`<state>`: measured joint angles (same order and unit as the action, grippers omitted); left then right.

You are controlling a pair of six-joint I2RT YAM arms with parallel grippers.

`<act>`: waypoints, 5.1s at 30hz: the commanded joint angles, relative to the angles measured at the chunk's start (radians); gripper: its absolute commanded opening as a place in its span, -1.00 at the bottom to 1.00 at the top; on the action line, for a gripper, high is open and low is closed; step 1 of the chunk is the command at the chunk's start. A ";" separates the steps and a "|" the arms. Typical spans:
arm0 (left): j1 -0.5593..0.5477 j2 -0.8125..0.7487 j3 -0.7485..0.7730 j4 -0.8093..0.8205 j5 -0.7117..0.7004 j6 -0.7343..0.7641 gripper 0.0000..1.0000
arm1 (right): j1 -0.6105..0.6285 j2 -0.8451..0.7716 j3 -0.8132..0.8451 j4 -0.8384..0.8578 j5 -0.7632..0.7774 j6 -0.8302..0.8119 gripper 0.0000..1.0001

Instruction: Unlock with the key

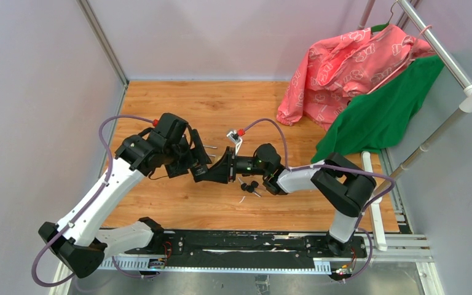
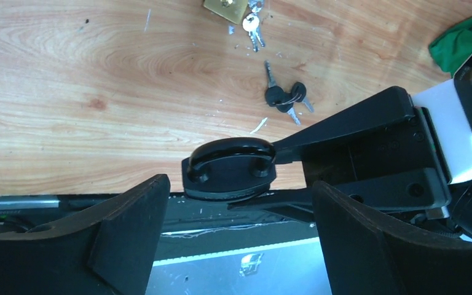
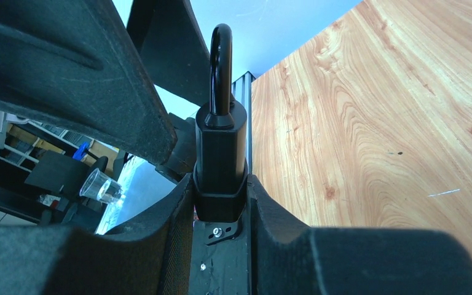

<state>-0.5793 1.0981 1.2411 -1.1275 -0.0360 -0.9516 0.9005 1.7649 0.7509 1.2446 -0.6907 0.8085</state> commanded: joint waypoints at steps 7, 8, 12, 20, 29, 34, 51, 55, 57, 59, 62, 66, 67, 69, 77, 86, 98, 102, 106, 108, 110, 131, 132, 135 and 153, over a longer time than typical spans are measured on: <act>-0.006 -0.110 -0.051 0.131 0.024 0.109 1.00 | -0.086 -0.159 -0.060 0.062 -0.018 0.086 -1.00; -0.007 -0.109 -0.052 0.135 0.026 0.125 1.00 | -0.092 -0.174 -0.064 0.055 -0.021 0.094 -1.00; -0.006 -0.140 -0.077 0.206 0.030 0.215 0.97 | -0.130 -0.227 -0.076 0.034 -0.053 0.148 -1.00; -0.005 -0.238 -0.169 0.444 0.220 0.309 0.87 | -0.216 -0.324 -0.117 0.141 -0.220 0.316 -1.00; -0.006 -0.290 -0.238 0.645 0.406 0.318 0.66 | -0.248 -0.385 -0.090 0.228 -0.309 0.447 -1.00; -0.005 -0.282 -0.248 0.709 0.447 0.312 0.52 | -0.242 -0.369 -0.064 0.294 -0.323 0.520 -1.00; -0.010 -0.261 -0.289 0.891 0.622 0.266 0.04 | -0.226 -0.339 -0.028 0.296 -0.344 0.535 -1.00; -0.018 -0.250 -0.302 0.924 0.641 0.246 -0.40 | -0.223 -0.328 -0.017 0.295 -0.342 0.536 -1.00; -0.021 -0.246 -0.303 0.924 0.641 0.242 -0.69 | -0.223 -0.323 -0.014 0.295 -0.341 0.537 -1.00; -0.022 -0.247 -0.300 0.898 0.619 0.243 -0.88 | -0.224 -0.322 -0.014 0.284 -0.340 0.531 -1.00; -0.021 -0.248 -0.296 0.853 0.581 0.250 -0.96 | -0.229 -0.332 -0.011 0.145 -0.346 0.468 -0.86; -0.021 -0.243 -0.285 0.781 0.511 0.262 -1.00 | -0.242 -0.388 -0.004 -0.142 -0.341 0.283 0.22; -0.021 -0.242 -0.281 0.766 0.492 0.263 -1.00 | -0.244 -0.412 0.003 -0.248 -0.331 0.217 0.41; -0.021 -0.232 -0.268 0.731 0.448 0.261 -1.00 | -0.244 -0.488 0.040 -0.554 -0.277 -0.042 0.49; -0.022 -0.133 -0.198 0.574 0.284 0.235 -1.00 | -0.217 -0.625 0.183 -1.282 0.041 -0.512 0.65; -0.022 -0.015 -0.153 0.539 0.212 0.133 -1.00 | -0.062 -0.579 0.261 -1.375 0.240 -0.557 0.71; -0.021 0.002 -0.147 0.540 0.161 0.049 -1.00 | -0.041 -0.457 0.267 -1.300 0.367 -0.331 0.79; -0.022 0.000 -0.136 0.541 0.147 0.043 -1.00 | -0.040 -0.431 0.262 -1.257 0.342 -0.245 0.80; -0.021 0.002 -0.135 0.549 0.149 0.034 -1.00 | -0.038 -0.427 0.239 -1.163 0.319 -0.193 0.80; -0.022 0.001 -0.132 0.553 0.150 0.030 -1.00 | -0.038 -0.413 0.239 -1.147 0.310 -0.177 0.81; -0.021 -0.001 -0.128 0.554 0.150 0.028 -1.00 | -0.037 -0.398 0.237 -1.132 0.301 -0.168 0.80; -0.022 -0.018 -0.133 0.560 0.153 0.010 -1.00 | -0.038 -0.337 0.220 -1.101 0.270 -0.200 0.21; -0.022 -0.020 -0.135 0.561 0.151 0.012 -1.00 | -0.037 -0.335 0.223 -1.102 0.272 -0.206 0.04; -0.022 -0.027 -0.147 0.563 0.139 0.014 -1.00 | -0.037 -0.337 0.224 -1.100 0.276 -0.222 -0.37; -0.021 -0.099 -0.204 0.509 0.062 0.114 0.76 | -0.057 -0.391 0.200 -1.142 0.196 -0.298 -1.00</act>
<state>-0.5953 1.0134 1.0393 -0.6128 0.0631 -0.8822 0.8532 1.4181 0.9573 0.0822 -0.4438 0.5449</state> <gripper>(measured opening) 0.843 0.605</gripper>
